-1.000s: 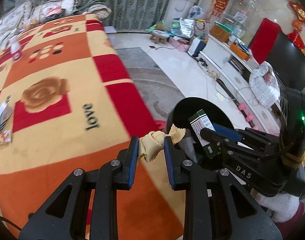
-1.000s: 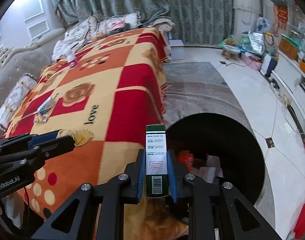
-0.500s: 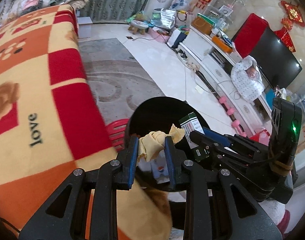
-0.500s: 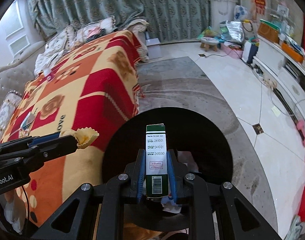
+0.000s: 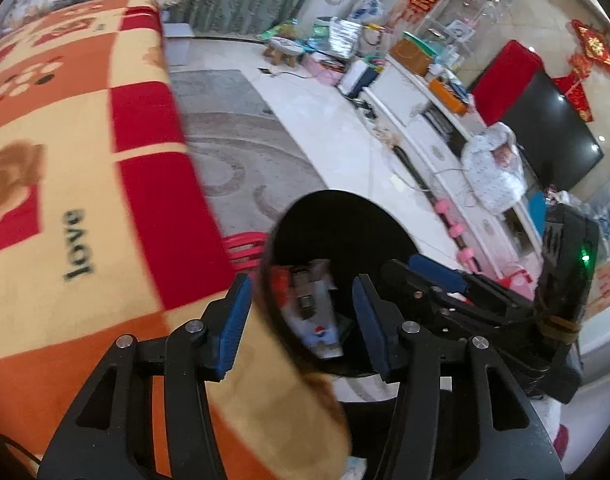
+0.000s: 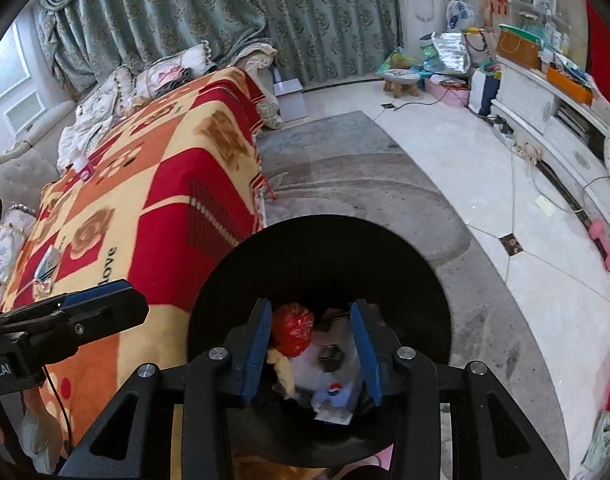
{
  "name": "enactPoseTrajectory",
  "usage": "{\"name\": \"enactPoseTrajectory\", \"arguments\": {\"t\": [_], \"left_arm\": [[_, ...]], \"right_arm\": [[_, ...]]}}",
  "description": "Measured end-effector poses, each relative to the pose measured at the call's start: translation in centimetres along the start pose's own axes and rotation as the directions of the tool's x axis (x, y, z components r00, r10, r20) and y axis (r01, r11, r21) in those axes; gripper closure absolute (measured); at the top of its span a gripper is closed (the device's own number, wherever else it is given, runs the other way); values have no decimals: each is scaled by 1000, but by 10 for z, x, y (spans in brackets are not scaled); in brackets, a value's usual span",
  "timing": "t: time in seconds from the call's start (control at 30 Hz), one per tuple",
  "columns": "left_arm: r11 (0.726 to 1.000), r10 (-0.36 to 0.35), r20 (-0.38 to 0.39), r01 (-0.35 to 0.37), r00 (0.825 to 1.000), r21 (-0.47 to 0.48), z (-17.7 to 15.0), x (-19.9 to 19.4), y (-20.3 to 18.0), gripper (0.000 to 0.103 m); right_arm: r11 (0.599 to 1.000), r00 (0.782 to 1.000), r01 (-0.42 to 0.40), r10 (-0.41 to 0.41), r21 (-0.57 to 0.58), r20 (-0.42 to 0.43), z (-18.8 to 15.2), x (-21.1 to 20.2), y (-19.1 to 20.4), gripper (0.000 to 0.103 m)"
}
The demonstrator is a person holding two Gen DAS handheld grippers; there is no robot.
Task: Collect trash
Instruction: 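Open both tools to drop the cloth scrap and medicine box into the bin, then move both tools back over the snack wrapper and white carton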
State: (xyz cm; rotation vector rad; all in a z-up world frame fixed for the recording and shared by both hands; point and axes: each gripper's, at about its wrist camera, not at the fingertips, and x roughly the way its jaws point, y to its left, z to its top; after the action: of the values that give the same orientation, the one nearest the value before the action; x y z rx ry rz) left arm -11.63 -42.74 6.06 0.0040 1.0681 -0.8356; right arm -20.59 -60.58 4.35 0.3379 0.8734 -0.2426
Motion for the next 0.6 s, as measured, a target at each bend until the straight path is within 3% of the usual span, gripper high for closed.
{"name": "enactPoseTrajectory", "arguments": {"t": [0.27, 0.6], "left_arm": [[986, 157, 24, -156, 987, -53, -22, -35, 54, 52], [930, 332, 48, -318, 942, -186, -50, -94, 159, 52]], "right_arm": [[995, 998, -63, 61, -76, -26, -1, 12, 48, 64], [967, 984, -165, 147, -193, -104, -3, 41, 133, 62]]}}
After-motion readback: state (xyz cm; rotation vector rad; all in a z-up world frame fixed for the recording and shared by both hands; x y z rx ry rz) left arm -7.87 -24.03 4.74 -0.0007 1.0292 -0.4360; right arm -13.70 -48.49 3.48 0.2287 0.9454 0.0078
